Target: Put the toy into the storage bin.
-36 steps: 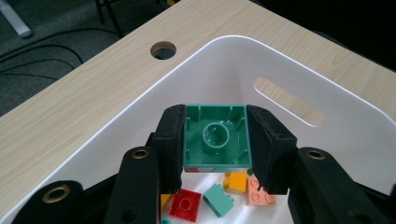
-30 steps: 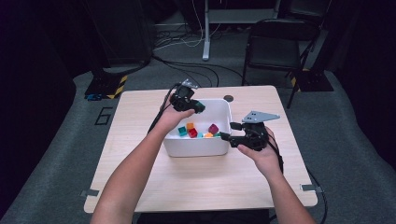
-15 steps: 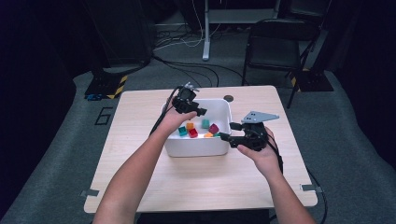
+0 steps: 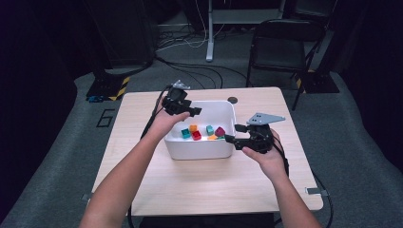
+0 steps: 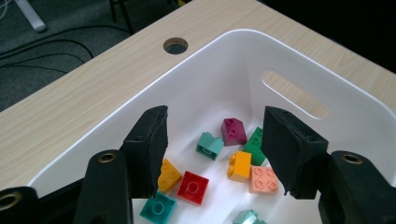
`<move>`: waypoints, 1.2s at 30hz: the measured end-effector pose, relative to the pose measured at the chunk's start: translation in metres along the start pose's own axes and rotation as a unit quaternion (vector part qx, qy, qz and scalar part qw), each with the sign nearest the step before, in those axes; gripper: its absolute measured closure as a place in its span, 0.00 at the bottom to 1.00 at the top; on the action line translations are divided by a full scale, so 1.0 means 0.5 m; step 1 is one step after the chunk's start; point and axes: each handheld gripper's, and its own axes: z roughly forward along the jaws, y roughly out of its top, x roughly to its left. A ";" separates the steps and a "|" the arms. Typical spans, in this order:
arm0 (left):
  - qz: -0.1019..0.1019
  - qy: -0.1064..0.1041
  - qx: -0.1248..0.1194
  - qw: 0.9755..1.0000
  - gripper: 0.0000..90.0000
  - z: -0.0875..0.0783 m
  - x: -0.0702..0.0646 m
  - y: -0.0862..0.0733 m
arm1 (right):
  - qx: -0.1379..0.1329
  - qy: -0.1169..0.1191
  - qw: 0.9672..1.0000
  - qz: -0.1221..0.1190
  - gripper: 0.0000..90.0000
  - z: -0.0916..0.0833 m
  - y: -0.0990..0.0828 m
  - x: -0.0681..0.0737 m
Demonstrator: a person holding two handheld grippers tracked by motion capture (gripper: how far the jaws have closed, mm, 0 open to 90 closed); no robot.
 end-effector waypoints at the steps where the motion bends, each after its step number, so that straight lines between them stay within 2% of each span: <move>1: 0.000 0.002 -0.002 1.000 0.46 -0.009 0.002 -0.002 | -0.001 -0.001 1.000 0.001 0.45 0.000 0.000 -0.002; 3: -0.006 0.005 -0.008 1.000 0.45 -0.023 0.004 -0.005 | 0.000 -0.004 1.000 0.003 0.45 -0.002 -0.001 -0.004; 6: -0.003 0.012 -0.012 1.000 0.44 -0.047 0.006 -0.015 | 0.000 -0.007 1.000 0.005 0.45 -0.004 -0.001 -0.007; 20: -0.017 0.014 -0.026 0.999 0.43 -0.123 0.034 -0.075 | 0.000 -0.013 1.000 0.007 0.45 -0.007 -0.002 -0.012; 24: -0.021 0.013 -0.032 0.999 0.43 -0.141 0.042 -0.101 | 0.001 -0.016 1.000 0.010 0.45 -0.008 -0.003 -0.015; 31: -0.047 0.021 -0.033 0.998 0.43 -0.167 0.067 -0.155 | 0.003 -0.020 1.000 0.015 0.45 -0.006 -0.007 -0.023; 36: -0.058 0.037 -0.034 0.997 0.43 -0.186 0.083 -0.195 | 0.009 -0.028 0.999 0.021 0.45 -0.001 -0.014 -0.033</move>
